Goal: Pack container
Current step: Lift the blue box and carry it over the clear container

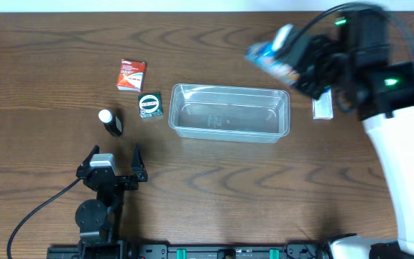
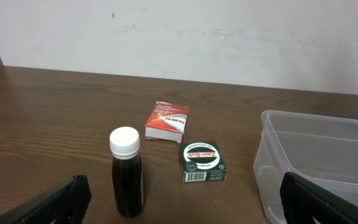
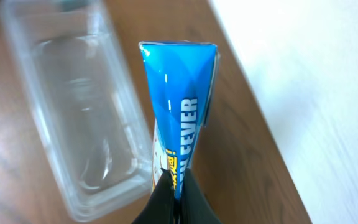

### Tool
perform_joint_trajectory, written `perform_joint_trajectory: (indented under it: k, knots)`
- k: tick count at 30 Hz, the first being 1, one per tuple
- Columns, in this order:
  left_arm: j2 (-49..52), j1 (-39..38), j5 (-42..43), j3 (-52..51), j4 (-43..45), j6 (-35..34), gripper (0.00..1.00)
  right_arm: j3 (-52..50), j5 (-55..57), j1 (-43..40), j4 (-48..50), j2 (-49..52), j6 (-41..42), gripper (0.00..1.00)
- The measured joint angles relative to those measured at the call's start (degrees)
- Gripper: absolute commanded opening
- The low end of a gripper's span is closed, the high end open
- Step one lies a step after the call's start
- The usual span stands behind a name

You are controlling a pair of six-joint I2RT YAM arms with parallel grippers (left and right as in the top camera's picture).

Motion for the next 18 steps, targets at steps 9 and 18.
perform_joint_trajectory:
  k: [9,18]
  knots:
    - [0.0,0.0,0.0,0.0,0.0,0.0,0.98,0.0,13.3,12.8,-3.9,6.4,-2.6,0.01]
    - [0.0,0.0,0.0,0.0,0.0,0.0,0.98,0.0,18.4,16.5,-4.0,13.6,-2.4,0.01]
